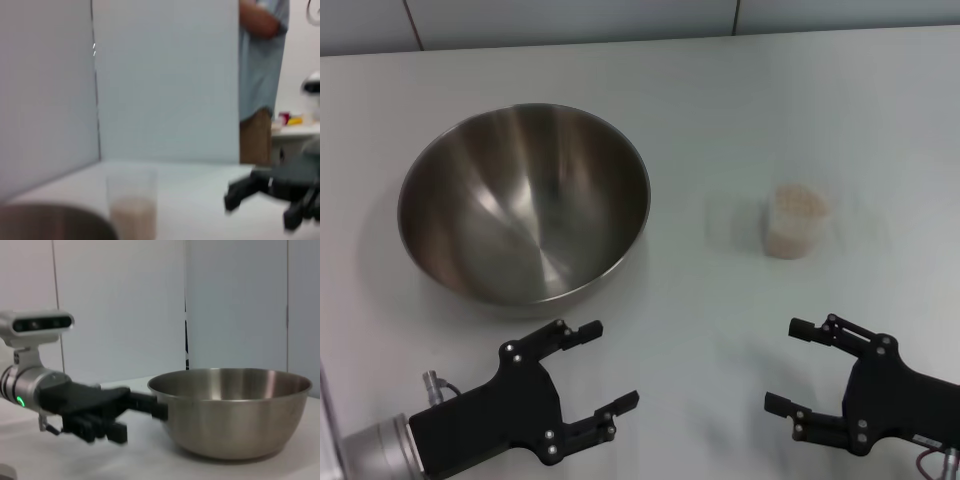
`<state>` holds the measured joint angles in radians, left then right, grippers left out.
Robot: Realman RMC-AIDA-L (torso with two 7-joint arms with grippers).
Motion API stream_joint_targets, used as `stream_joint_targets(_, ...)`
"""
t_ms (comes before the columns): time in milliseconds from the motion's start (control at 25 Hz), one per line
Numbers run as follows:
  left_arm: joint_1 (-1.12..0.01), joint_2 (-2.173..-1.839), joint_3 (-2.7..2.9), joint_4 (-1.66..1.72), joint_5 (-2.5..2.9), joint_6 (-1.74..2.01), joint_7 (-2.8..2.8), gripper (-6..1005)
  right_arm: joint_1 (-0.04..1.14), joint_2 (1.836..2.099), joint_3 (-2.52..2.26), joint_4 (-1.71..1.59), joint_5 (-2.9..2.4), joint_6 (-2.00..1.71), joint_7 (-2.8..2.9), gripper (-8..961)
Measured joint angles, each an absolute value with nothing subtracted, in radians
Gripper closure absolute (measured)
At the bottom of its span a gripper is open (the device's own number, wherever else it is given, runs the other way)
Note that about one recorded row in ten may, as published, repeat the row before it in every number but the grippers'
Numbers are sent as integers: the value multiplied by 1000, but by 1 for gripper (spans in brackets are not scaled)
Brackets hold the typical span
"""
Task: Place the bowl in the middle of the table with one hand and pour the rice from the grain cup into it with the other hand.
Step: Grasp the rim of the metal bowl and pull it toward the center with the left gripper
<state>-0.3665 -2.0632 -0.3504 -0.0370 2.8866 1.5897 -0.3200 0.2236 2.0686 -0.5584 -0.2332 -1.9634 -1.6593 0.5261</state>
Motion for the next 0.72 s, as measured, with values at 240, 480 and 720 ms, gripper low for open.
stream_joint_targets(240, -364, -2066, -409, -50, 2880, 1706, -286, 244, 226, 2073, -561, -233, -1963, -1642, 526, 123)
stream_joint_targets(480, -364, -2063, -617, -92, 2879, 1713, -400, 247, 228, 2074, -562, -233, -1963, -1638, 526, 124)
stream_joint_targets(720, -443, -2042, -764, -76, 2882, 1612, -629, 249, 231, 2074, -561, -233, -1963, -1640, 525, 124)
